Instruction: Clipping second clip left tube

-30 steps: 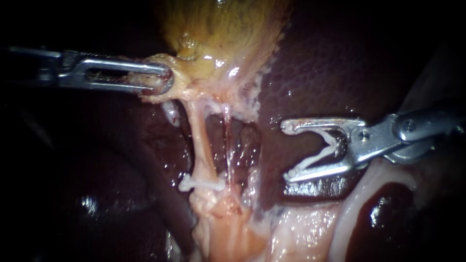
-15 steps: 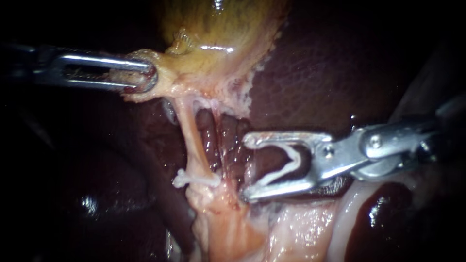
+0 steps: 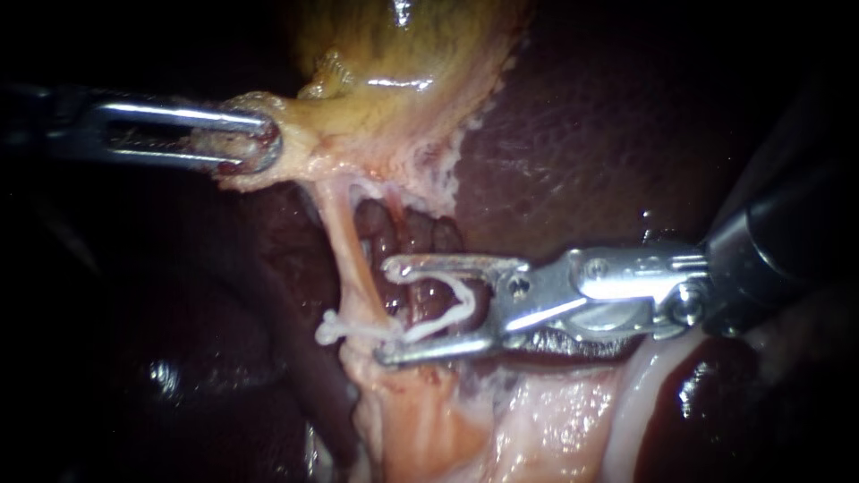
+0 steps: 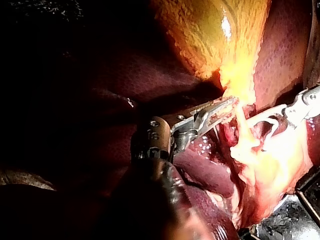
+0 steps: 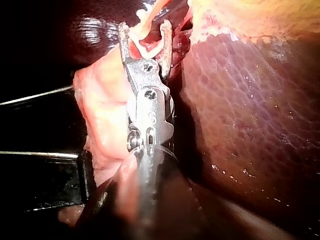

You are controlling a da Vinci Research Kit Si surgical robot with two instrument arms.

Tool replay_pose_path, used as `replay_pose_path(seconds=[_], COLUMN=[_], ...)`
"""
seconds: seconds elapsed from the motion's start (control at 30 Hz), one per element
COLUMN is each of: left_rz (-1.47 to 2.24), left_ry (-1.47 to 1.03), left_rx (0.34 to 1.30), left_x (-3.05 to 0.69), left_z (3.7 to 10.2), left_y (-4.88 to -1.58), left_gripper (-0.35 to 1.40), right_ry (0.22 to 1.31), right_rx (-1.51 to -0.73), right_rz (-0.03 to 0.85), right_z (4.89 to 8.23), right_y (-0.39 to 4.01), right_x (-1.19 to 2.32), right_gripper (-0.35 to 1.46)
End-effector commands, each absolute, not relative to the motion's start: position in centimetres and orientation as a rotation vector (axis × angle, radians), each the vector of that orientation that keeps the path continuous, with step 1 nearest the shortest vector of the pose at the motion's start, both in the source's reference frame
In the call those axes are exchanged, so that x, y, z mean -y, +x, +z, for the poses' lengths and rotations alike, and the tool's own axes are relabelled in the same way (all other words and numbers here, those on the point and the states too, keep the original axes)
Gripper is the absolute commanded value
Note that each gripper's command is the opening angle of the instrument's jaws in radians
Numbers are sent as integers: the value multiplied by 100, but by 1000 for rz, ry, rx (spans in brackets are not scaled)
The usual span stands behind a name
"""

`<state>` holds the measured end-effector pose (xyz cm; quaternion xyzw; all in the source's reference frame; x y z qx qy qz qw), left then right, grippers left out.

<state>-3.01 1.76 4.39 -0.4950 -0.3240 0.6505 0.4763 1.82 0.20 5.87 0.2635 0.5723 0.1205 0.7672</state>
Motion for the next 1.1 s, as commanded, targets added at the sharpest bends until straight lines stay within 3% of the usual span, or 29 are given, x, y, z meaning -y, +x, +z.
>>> replay_pose_path(seconds=[0.03, 0.53, 0.83, 1.1], left_rz=[1590, 1588, 1588, 1589], left_ry=[-1209, -1212, -1213, -1213], left_rx=[791, 790, 791, 792], left_x=[-176, -175, -175, -175], left_z=[438, 437, 437, 437], left_y=[-301, -302, -301, -299], left_gripper=[-35, -35, -35, -35], right_ry=[571, 655, 736, 756], right_rx=[-1242, -1276, -1314, -1311], right_rz=[261, 226, 189, 188], right_z=[590, 585, 554, 549], right_y=[183, 239, 238, 235], right_x=[-22, -26, -3, 2], right_gripper=[50, 50, 49, 45])
